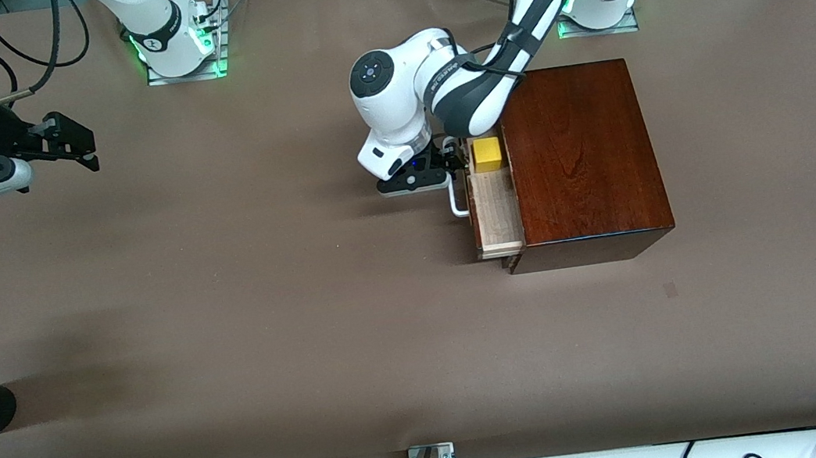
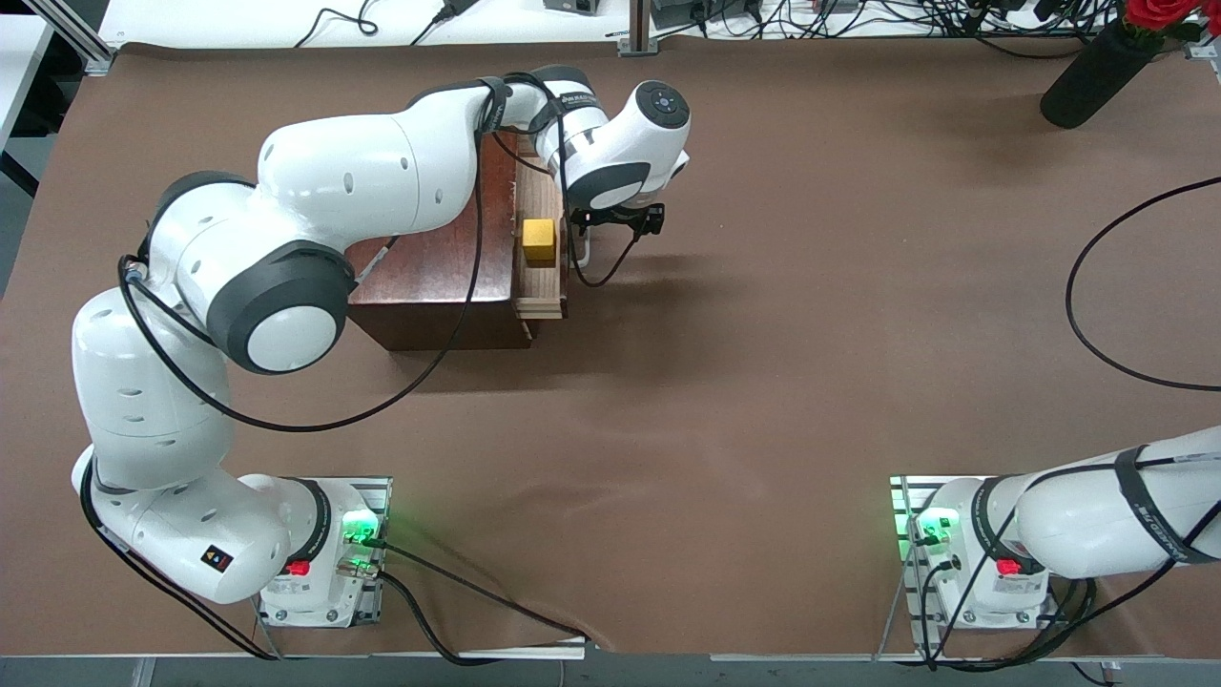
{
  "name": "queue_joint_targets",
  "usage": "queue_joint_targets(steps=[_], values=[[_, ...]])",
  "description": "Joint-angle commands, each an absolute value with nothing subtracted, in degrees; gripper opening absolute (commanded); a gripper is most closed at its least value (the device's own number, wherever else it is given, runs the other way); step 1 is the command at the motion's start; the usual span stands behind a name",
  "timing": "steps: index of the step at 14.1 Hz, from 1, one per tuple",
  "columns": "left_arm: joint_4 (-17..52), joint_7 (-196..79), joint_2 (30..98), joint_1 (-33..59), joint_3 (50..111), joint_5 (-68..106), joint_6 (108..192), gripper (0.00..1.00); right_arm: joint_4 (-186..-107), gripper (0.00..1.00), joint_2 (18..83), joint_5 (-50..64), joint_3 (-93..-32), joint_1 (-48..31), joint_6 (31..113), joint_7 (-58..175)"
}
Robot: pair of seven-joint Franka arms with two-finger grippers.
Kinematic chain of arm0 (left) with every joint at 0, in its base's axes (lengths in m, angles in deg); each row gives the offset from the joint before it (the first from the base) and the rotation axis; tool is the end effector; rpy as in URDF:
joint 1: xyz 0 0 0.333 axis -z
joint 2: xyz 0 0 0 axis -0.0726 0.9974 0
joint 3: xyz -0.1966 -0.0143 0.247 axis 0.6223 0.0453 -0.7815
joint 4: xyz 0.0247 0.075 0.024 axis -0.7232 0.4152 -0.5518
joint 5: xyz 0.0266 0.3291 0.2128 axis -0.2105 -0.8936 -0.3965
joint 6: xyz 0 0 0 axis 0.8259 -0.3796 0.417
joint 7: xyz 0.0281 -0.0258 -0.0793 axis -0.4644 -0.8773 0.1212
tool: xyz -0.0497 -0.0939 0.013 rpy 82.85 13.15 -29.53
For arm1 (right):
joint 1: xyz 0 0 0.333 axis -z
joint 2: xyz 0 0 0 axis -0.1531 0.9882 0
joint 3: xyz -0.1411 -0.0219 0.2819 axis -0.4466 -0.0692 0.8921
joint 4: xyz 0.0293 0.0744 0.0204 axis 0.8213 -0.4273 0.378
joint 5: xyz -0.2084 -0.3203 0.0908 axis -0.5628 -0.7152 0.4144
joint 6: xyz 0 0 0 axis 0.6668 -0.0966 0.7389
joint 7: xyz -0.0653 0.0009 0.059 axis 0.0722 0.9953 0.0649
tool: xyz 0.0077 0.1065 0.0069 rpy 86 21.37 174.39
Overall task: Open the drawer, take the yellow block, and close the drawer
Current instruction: 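Pull the drawer open with the left gripper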
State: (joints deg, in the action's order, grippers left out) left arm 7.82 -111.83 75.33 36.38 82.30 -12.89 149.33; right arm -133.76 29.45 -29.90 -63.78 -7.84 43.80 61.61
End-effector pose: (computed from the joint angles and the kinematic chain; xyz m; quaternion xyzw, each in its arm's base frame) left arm 0.4603 -0.5058 0.2732 -0.9953 0.0091 -0.0168 0.0944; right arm 0.5559 0.0958 0.6292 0.9948 0.1016 -0.0097 0.0048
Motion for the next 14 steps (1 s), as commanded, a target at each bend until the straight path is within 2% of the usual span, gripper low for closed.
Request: queue_joint_targets(steps=[1, 7, 14], values=[[1.55, -111.42, 80.61, 37.82, 82.84, -10.63, 154.82, 1.00, -133.14, 1.00, 29.06, -29.48, -63.62, -7.72, 42.99, 62.06], [-0.74, -110.45, 78.95, 37.56, 82.75, -9.66, 153.07, 1.00, -133.14, 1.00, 29.06, -29.66, -63.80, -7.63, 43.17, 61.71], [-1.18, -103.52, 73.33, 36.95, 82.75, -9.84, 142.09, 1.00, -133.14, 1.00, 29.15, -29.74, -63.80, -7.63, 43.34, 61.62]])
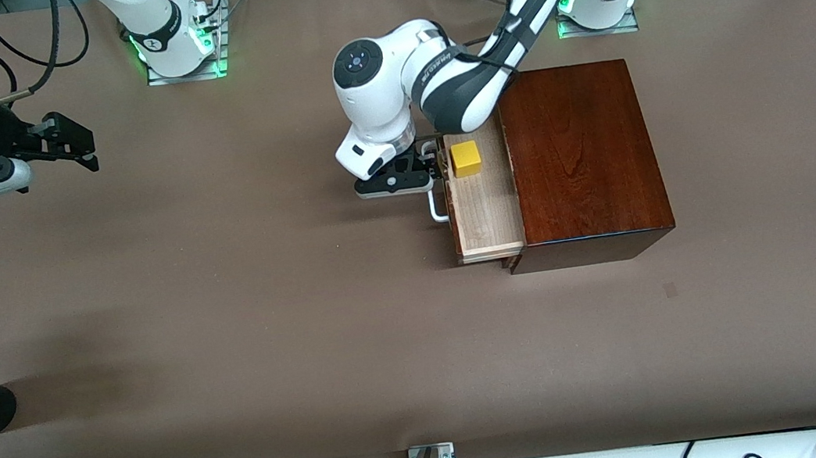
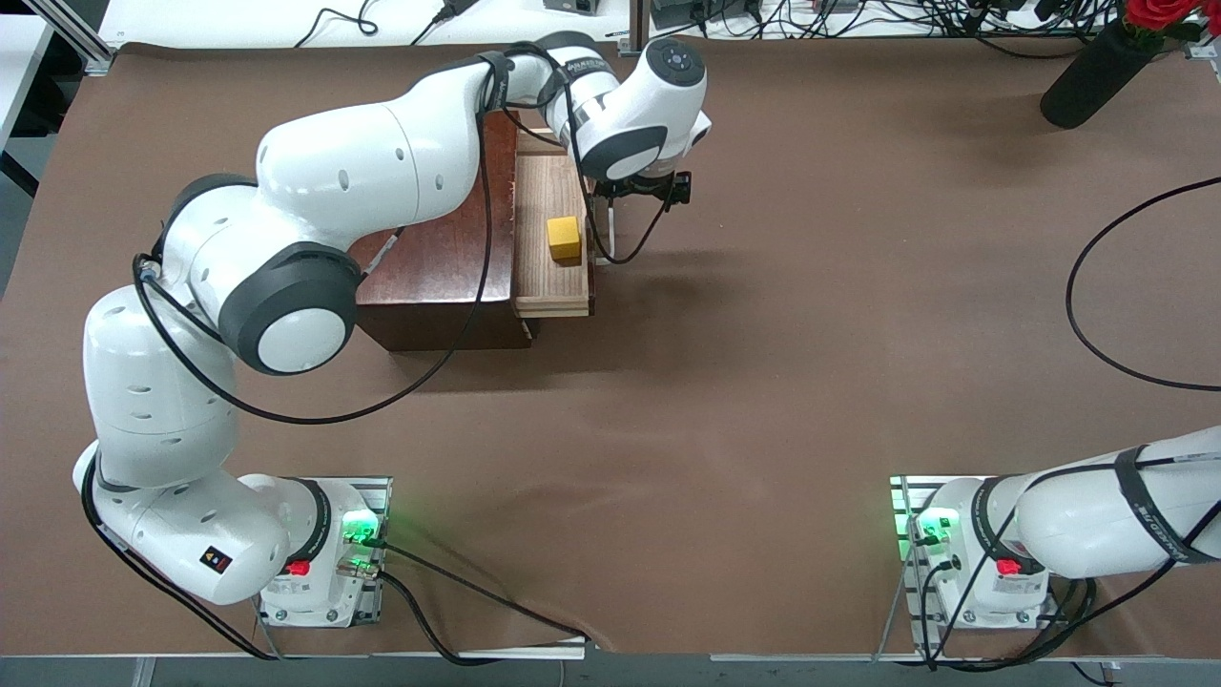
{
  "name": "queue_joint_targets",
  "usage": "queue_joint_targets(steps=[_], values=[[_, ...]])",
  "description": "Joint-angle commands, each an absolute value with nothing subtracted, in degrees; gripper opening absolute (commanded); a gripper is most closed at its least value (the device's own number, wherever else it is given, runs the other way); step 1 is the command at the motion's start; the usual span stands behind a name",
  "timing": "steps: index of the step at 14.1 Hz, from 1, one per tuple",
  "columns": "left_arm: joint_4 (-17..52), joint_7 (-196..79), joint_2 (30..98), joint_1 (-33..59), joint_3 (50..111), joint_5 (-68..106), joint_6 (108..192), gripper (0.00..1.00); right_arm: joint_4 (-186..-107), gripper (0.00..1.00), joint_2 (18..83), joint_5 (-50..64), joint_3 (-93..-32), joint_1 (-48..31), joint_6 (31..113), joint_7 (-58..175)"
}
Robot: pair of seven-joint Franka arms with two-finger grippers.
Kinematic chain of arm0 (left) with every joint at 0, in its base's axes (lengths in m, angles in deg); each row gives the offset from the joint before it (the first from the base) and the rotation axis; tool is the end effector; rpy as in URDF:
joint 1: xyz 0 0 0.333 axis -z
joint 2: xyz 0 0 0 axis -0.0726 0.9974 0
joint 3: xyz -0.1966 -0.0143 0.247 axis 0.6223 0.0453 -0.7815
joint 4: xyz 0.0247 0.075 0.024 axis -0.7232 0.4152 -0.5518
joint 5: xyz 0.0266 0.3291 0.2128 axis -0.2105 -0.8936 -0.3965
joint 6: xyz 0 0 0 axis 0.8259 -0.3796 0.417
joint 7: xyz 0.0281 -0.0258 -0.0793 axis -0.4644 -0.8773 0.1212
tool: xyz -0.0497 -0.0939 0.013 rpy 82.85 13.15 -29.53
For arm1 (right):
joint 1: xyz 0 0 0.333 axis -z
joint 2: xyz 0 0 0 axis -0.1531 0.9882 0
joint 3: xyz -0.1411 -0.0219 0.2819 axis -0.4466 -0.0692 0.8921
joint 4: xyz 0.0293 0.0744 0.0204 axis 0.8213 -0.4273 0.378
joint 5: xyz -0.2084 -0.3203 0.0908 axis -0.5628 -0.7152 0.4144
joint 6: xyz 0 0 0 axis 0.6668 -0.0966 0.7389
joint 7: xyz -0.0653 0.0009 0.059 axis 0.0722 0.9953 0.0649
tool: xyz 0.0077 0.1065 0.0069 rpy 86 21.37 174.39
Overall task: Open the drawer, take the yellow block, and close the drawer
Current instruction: 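Pull the drawer open with the left gripper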
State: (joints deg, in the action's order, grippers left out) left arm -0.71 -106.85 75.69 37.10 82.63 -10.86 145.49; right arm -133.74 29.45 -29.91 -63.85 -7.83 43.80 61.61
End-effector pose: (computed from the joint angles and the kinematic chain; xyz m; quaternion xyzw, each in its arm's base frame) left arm 0.4798 -0.5256 0.3296 -0.9972 0.0308 -0.0273 0.0618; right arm 0.5560 0.0950 0.6294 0.9948 0.1009 -0.0095 0.0049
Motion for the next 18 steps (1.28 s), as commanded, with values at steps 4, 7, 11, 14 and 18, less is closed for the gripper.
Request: queue_joint_targets(steps=[4, 7, 11, 14, 18], values=[[-1.18, -98.42, 65.96, 31.78, 82.93, -4.59, 137.07, 1.00, -133.14, 1.00, 29.15, -29.66, -63.71, -7.63, 43.34, 61.53], [-1.18, -96.14, 59.98, 25.81, 82.83, -2.81, 131.02, 1.00, -133.14, 1.00, 29.15, -29.31, -63.62, -7.71, 43.69, 61.45], [-1.27, -81.06, 54.70, 16.14, 82.40, -2.29, 125.20, 1.00, -133.14, 1.00, 31.00, -28.43, -62.05, -8.50, 44.75, 61.45], [-0.22, -67.68, 51.54, 11.91, 76.54, 3.75, 125.54, 1.00, -133.14, 1.00, 31.09, -29.04, -58.72, -9.03, 45.10, 61.97], [3.72, -53.08, 48.28, 7.15, 71.34, 7.82, 125.54, 1.00, -133.23, 1.00, 33.27, -29.74, -52.99, -11.66, 47.38, 61.62]])
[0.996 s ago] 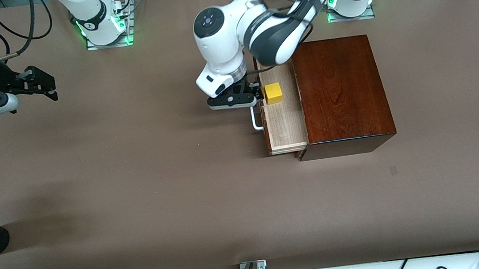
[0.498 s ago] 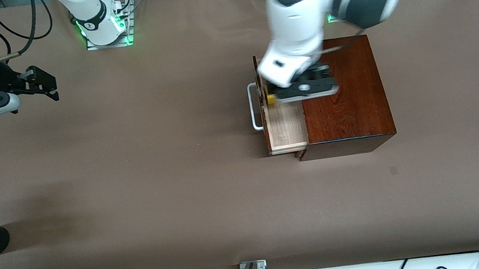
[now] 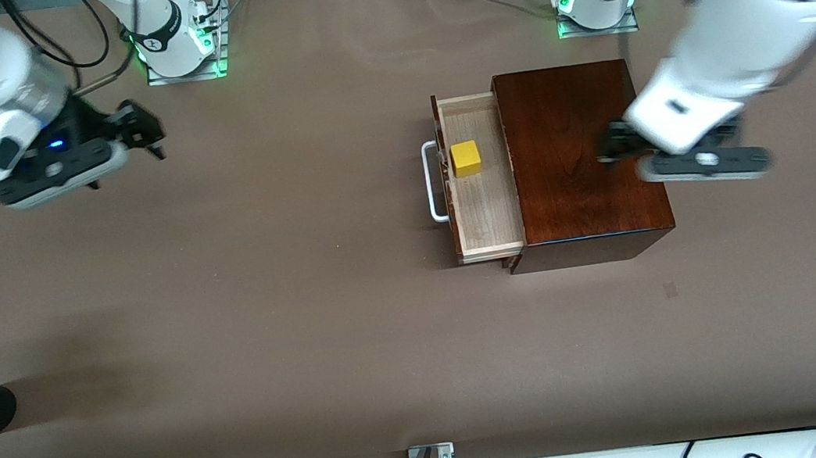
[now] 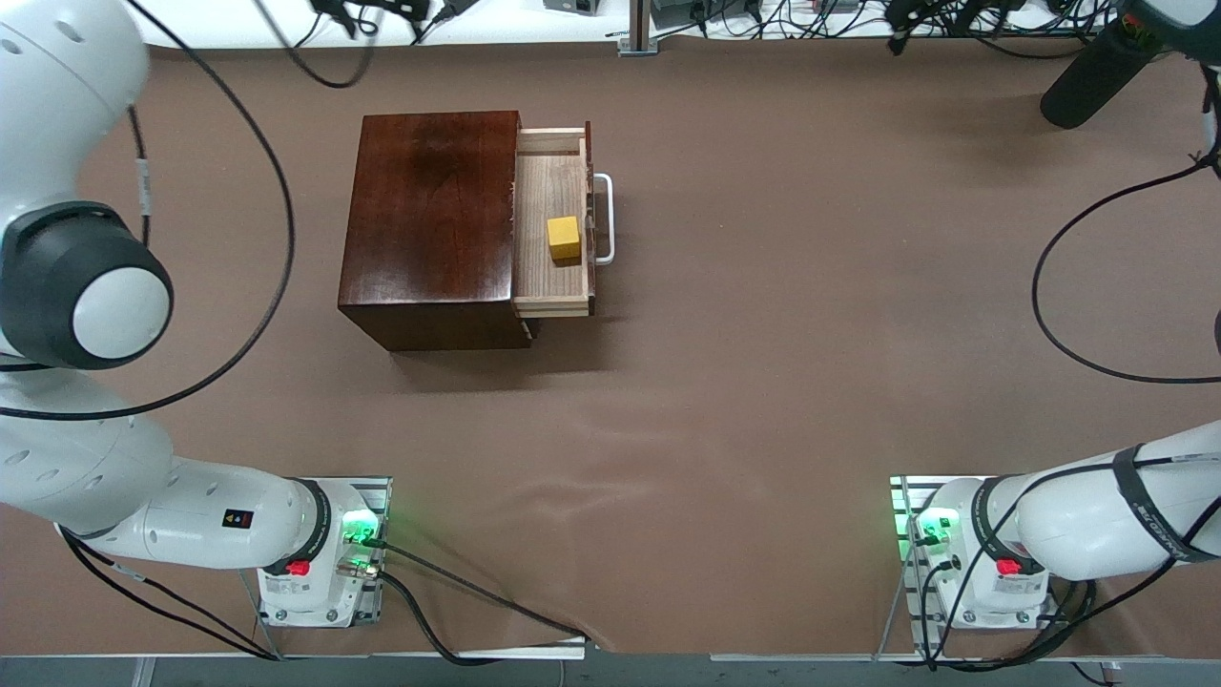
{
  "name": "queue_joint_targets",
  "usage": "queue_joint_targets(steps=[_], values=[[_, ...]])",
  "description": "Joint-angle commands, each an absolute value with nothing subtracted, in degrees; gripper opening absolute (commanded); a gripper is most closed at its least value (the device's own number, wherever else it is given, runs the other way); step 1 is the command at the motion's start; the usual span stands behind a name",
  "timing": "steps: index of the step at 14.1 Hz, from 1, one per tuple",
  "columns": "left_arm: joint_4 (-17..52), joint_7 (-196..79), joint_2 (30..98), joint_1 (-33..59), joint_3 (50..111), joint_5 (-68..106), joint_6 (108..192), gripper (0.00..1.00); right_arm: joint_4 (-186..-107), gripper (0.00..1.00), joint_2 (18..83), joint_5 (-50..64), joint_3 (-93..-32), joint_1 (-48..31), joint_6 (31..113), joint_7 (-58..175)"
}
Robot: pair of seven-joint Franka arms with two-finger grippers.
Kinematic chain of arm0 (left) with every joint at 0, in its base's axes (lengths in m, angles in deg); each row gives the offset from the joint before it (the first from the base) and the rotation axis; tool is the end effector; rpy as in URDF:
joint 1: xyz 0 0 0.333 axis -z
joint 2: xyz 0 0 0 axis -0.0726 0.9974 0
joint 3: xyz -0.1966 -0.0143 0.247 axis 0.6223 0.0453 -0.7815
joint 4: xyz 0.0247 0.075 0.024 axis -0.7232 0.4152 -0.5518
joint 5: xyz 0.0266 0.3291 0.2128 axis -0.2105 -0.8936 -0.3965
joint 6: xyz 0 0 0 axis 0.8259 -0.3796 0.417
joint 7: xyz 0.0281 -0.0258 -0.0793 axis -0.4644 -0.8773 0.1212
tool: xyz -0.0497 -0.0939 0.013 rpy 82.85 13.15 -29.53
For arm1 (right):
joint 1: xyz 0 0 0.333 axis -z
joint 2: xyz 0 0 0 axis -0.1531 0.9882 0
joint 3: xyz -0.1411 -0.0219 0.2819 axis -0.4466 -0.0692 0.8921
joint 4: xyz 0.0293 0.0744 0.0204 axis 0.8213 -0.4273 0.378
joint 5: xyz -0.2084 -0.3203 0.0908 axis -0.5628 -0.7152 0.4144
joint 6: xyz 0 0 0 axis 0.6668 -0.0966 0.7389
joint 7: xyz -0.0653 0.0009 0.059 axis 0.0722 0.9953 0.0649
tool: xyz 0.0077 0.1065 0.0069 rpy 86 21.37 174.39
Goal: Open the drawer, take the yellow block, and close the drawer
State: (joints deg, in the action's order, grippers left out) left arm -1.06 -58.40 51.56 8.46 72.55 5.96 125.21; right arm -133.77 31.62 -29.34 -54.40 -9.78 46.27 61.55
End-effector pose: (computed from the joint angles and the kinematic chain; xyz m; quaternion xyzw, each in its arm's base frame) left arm 0.6077 -0.1386 0.5699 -0.9972 0.0710 0.0150 0.0175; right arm 0.5414 0.2071 0.6111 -0.9798 -0.1997 0.0084 0.0039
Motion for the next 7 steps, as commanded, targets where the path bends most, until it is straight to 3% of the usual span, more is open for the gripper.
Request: queue_joint_targets(steps=[1, 4, 7], values=[[6.09, -52.71, 46.09, 7.15, 68.45, 8.35, 125.72, 1.00, -133.23, 1.00, 34.41, -29.83, -52.90, -13.50, 48.08, 61.53], [13.30, -52.35, 40.03, 8.46, 62.82, 8.88, 130.80, 1.00, -133.23, 1.00, 35.74, -29.57, -52.90, -20.87, 49.31, 61.10], [14.73, -52.18, 39.04, 10.14, 59.46, 8.88, 133.81, 1.00, -133.14, 1.00, 38.81, -29.39, -52.81, -28.43, 54.31, 56.02]])
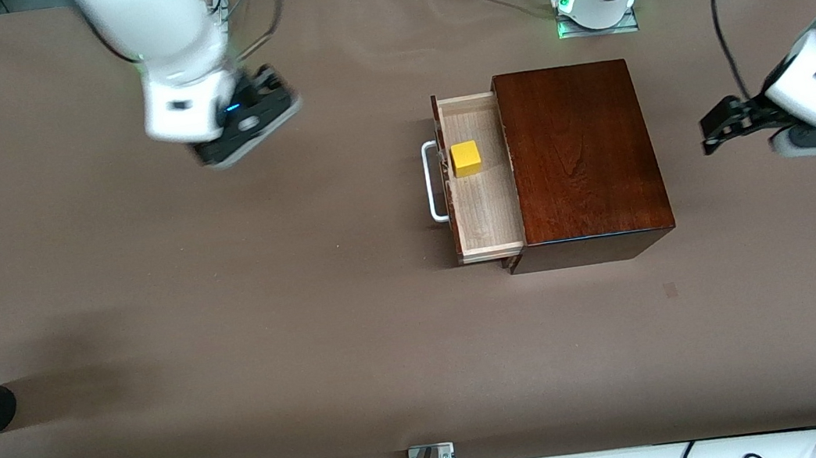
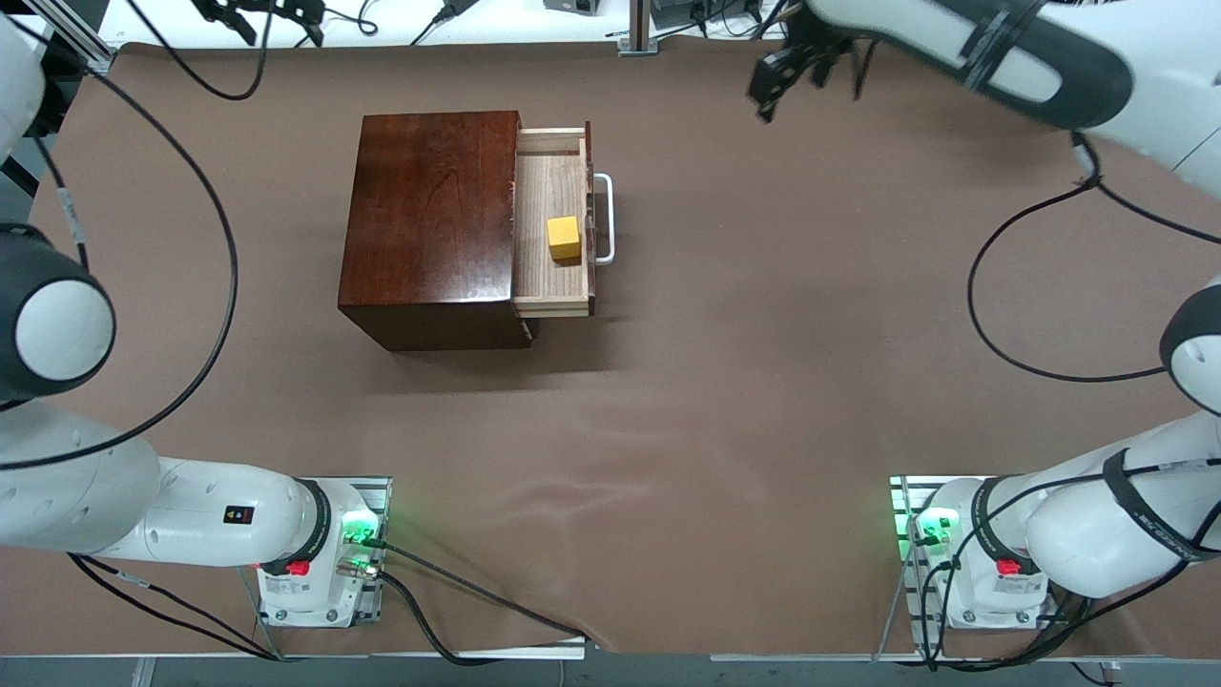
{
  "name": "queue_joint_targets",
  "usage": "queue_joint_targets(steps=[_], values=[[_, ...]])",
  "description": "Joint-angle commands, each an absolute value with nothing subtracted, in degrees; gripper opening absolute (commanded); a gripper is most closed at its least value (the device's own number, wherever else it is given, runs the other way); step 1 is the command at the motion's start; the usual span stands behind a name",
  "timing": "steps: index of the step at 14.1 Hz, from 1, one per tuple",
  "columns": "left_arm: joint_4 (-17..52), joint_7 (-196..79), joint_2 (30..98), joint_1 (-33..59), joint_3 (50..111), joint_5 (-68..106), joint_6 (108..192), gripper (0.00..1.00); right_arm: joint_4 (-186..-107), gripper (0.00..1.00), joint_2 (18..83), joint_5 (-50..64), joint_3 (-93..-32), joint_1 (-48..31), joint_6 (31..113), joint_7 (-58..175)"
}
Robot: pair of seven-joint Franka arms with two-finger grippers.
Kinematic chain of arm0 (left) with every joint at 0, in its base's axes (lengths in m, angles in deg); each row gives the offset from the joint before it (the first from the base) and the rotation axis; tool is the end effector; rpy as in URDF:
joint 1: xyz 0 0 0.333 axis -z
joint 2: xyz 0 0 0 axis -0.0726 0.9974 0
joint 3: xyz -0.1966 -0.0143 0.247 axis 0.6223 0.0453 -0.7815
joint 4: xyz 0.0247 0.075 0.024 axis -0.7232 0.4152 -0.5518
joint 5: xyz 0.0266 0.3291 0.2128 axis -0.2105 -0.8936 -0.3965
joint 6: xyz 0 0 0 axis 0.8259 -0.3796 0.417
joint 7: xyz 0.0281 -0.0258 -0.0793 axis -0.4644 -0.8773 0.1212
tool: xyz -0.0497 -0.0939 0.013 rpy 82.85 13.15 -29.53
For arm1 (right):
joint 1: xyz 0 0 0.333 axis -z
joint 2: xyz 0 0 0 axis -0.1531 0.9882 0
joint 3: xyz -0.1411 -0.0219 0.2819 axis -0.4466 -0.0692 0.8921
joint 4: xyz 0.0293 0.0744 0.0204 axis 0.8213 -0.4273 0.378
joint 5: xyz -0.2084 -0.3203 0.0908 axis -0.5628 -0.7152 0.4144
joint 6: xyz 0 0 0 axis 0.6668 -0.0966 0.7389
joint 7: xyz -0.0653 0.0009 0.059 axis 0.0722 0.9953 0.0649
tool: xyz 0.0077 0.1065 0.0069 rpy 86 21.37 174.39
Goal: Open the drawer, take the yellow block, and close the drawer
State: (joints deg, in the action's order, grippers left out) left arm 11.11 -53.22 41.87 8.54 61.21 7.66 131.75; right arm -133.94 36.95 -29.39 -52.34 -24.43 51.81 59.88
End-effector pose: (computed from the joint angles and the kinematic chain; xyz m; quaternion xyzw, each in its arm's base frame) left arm 0.5818 -0.0311 0.5787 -0.9995 0.0208 -0.0165 0.0195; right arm 0.4876 0.3724 0.5627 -0.9356 -0.3529 0.0096 0.0074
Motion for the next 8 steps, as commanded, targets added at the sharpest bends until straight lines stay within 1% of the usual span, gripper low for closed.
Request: queue_joint_targets(steps=[1, 3, 5, 8], values=[[14.55, -52.09, 39.56, 10.22, 59.63, 8.88, 133.11, 1.00, -132.45, 1.00, 41.00, -29.31, -52.81, -31.33, 57.29, 54.43], [14.11, -52.09, 40.10, 10.05, 59.72, 8.88, 132.84, 1.00, -128.07, 1.00, 46.88, -29.48, -52.29, -36.08, 60.30, 54.15], [14.02, -52.09, 40.27, 10.05, 59.72, 9.14, 132.84, 1.00, -120.18, 1.00, 54.60, -30.27, -52.20, -40.13, 60.57, 51.71], [13.67, -52.18, 40.27, 10.31, 59.99, 9.06, 132.84, 1.00, -109.71, 1.00, 63.84, -32.37, -52.20, -42.69, 60.57, 43.28]])
